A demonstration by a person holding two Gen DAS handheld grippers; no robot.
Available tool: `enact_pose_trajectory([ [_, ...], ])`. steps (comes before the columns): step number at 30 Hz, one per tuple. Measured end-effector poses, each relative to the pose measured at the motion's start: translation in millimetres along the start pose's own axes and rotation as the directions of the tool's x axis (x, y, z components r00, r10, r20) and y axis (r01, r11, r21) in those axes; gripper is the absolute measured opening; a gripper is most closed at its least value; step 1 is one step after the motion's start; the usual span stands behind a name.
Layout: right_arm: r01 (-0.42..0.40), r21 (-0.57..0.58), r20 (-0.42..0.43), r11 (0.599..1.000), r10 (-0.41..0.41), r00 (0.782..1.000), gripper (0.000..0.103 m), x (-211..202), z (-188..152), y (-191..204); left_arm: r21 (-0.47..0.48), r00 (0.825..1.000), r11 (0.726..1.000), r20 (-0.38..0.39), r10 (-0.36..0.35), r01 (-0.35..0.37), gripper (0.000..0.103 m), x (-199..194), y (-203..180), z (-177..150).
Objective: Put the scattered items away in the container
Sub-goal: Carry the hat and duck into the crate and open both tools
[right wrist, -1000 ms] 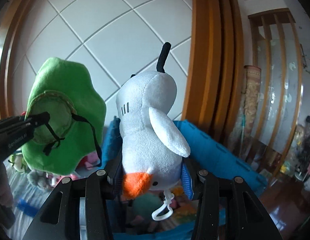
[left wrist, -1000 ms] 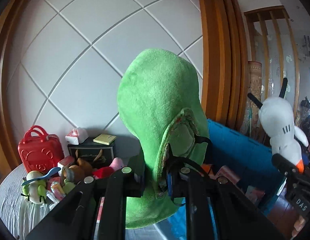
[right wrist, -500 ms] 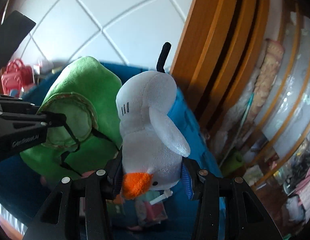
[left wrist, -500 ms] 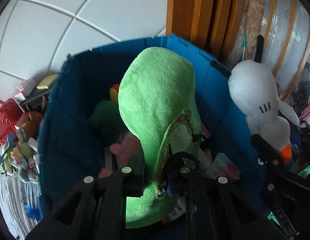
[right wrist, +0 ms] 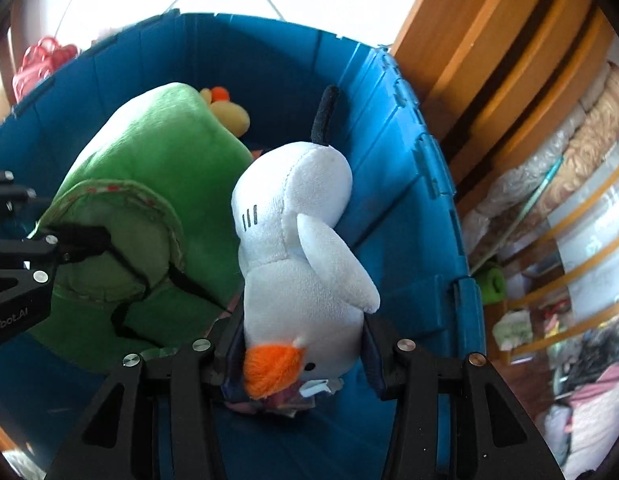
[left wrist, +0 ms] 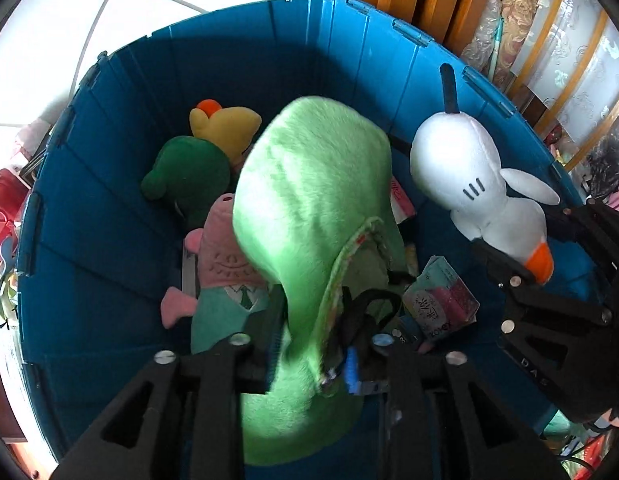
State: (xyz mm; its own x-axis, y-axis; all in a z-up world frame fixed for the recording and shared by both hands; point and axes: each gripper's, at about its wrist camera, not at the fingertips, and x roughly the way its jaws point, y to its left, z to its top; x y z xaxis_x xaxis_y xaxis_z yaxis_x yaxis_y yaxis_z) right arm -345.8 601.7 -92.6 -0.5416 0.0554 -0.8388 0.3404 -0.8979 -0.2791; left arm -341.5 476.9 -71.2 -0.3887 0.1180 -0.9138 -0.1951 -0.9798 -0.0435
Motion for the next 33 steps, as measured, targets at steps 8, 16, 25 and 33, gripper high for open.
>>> enact_pose_trajectory([
  [8,0.018,-0.011,-0.041,1.000,-0.019,0.999,0.048,3.5,2.3,-0.7,0.015,1.000,1.000,0.021,-0.008,0.007,0.059,-1.7,-5.1,-7.8],
  [16,0.016,-0.040,-0.065,0.999,-0.019,0.998,0.050,4.1,6.6,4.0,0.018,0.999,1.000,0.034,0.001,-0.001,0.060,-7.2,-8.0,-16.4],
  [25,0.016,-0.027,-0.036,1.000,-0.017,0.999,0.064,-6.9,1.0,4.0,0.012,0.999,1.000,0.049,0.019,-0.020,0.060,-9.2,-7.2,-26.1],
  [33,-0.002,-0.026,0.032,1.000,0.003,0.999,0.066,-45.8,-21.8,6.8,0.013,0.993,1.000,0.114,0.020,-0.021,0.060,-31.9,-9.7,-45.2],
])
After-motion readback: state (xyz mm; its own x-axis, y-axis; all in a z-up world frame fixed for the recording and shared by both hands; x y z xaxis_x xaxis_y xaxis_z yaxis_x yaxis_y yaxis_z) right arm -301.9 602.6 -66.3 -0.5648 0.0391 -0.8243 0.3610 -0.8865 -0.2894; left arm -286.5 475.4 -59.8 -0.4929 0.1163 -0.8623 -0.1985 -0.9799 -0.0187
